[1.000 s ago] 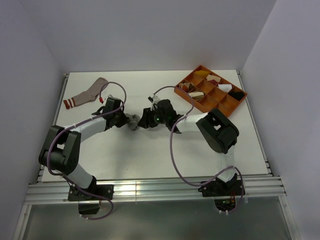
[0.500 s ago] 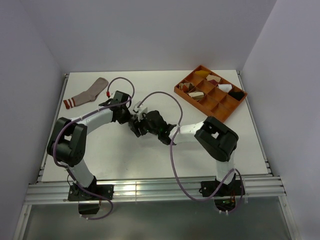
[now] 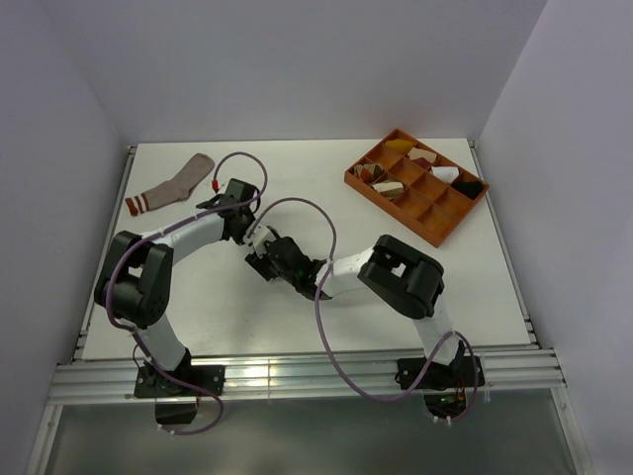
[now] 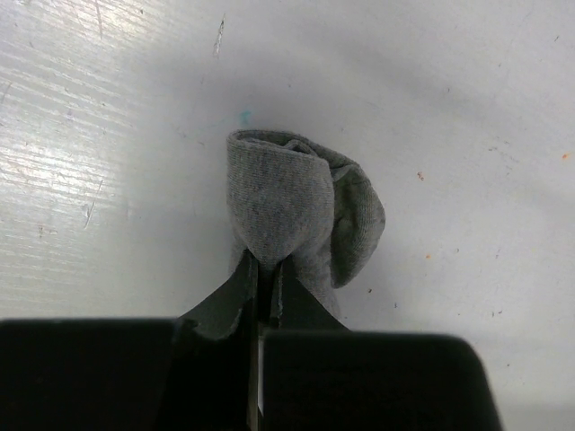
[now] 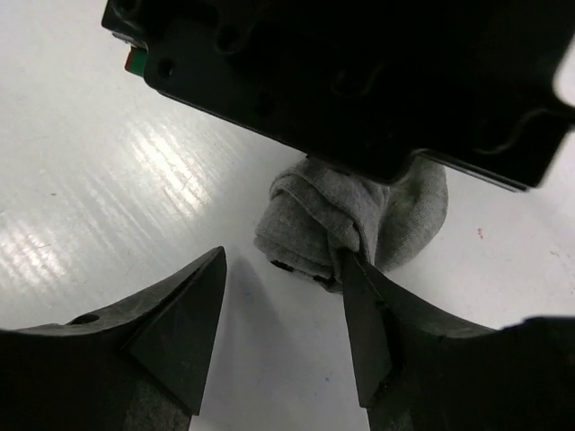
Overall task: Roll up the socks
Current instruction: Roll the sock at the center of the board.
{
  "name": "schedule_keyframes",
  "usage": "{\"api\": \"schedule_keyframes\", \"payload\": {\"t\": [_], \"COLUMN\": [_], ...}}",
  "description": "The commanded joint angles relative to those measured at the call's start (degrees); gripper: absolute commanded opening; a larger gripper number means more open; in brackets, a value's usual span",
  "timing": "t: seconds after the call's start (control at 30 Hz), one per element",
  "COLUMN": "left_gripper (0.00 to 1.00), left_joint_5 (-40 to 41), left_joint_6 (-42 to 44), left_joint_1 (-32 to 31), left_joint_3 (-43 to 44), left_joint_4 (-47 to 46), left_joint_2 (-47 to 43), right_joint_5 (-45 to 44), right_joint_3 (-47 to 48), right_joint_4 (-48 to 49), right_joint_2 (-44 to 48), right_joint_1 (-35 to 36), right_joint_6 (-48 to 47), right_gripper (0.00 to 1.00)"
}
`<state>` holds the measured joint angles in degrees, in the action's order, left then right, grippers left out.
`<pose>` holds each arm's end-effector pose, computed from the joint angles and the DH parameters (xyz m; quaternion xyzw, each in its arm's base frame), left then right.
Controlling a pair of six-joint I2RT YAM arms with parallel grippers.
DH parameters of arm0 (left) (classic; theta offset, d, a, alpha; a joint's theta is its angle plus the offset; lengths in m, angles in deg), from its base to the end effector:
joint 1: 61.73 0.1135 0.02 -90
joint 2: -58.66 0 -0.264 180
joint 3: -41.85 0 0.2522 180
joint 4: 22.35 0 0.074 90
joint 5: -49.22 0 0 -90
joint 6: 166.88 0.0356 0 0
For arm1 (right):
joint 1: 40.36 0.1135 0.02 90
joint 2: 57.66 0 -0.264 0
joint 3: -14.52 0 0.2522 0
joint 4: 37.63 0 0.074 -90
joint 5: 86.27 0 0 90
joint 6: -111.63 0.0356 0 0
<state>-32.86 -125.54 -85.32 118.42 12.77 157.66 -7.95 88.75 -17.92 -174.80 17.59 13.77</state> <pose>0.3255 -0.1368 0.1858 -0.2267 0.9309 -0.1108 0.2642 0.2317 0.3566 0.1338 -0.4041 0.7277 0.1549 0.5321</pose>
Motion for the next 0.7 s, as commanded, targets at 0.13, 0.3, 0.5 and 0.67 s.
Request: {"api": "schedule_keyframes", "payload": {"t": [0.13,0.3,0.5,0.67], "left_gripper": [0.0,0.01,0.28,0.66], "left_joint_5": [-3.61,-5.2,-4.93,-3.44], "left_joint_6": [1.82,1.64,1.21,0.33], "left_joint_1": [-0.58,-0.66,-0.66,-0.31], "left_joint_3": [0.12,-0.05,-0.58,-1.54], "left_joint_4": [2.81,2.1,1.14,0.08], "left_joint_2": [2.07,1.72,0.32,-2.05], "right_joint_5": [-9.76,-9.94,-4.86,3.32], "right_joint_3": [5.88,7.56,3.88,1.06], "right_joint_4": [1.94,-0.6,-1.48,-0.96], "right_joint_2": [-4.41,-5.55,-3.19,-1.51], "right_joint_1": [1.64,1.72,0.94,-2.4], "right_joint_6": [-4.01,-2.08,4.85,11.98], "right_gripper": [0.47,0.18,0.0,0.0]}}
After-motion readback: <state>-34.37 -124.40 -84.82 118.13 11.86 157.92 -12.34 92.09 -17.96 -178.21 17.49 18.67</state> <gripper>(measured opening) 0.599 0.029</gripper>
